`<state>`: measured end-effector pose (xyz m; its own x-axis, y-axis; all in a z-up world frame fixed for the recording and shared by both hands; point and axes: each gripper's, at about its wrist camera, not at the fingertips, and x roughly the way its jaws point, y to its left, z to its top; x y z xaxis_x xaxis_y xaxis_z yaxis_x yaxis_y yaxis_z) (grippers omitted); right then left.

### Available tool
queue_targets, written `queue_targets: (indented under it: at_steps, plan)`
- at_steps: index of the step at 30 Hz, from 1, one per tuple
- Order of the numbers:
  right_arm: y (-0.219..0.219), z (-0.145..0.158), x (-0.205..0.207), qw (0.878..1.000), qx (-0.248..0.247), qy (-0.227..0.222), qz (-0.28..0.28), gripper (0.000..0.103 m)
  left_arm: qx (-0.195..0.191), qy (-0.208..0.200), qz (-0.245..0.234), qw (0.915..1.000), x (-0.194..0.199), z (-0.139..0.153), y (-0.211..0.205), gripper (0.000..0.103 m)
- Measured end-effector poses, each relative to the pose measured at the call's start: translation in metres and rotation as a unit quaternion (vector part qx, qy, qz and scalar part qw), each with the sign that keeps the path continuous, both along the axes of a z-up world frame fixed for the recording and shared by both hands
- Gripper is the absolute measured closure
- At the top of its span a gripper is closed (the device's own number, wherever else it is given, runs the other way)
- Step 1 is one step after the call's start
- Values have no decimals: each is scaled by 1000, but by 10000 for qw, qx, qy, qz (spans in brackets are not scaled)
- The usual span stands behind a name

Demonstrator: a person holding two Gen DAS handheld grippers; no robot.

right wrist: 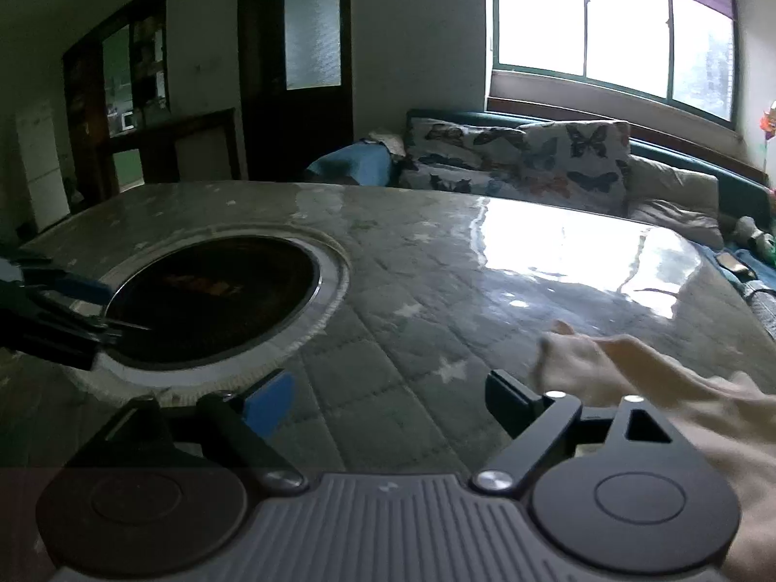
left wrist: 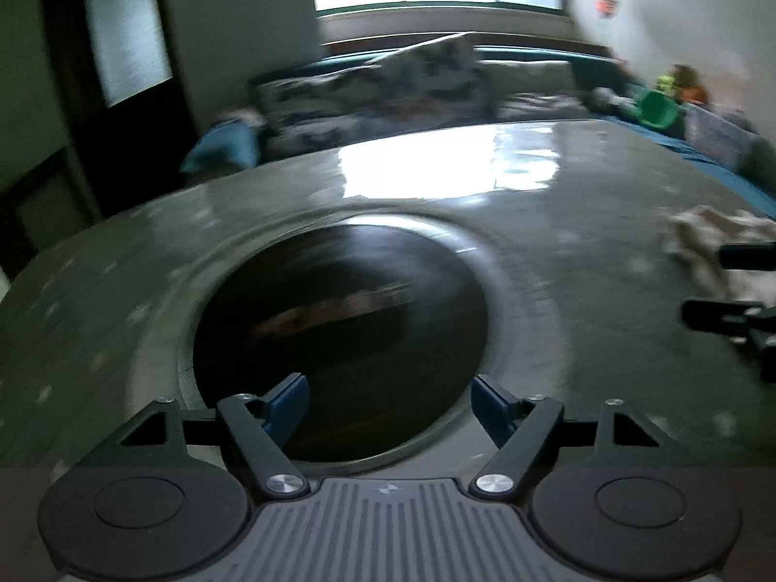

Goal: Fold clothes

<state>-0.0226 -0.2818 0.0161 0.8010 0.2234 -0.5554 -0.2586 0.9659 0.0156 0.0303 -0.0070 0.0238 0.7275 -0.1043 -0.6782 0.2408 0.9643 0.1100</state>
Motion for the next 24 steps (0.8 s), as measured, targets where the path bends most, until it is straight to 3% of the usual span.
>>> queue_targets:
  at_steps: [2,4,8,11,18,24]
  plan:
    - [6,-4,9,10000,-42,23,0,10,41,-61,305,9995,3,-3,20,24]
    - [11,-8,18,10000,-69,67,-9,9,56,-132,573,9983,5,-6,36,16]
    - [16,-18,29,9999,-77,123,-14,2,93,-196,949,9952,10,-12,62,15]
    - [19,-25,36,9998,-30,214,-53,0,67,-178,1186,9928,14,-16,75,8]
    - [26,-28,50,9993,-119,340,-17,0,43,-168,1525,9881,20,-20,94,0]
    - [27,-31,62,9985,-135,521,-91,0,-52,-293,1625,9863,21,-23,102,0]
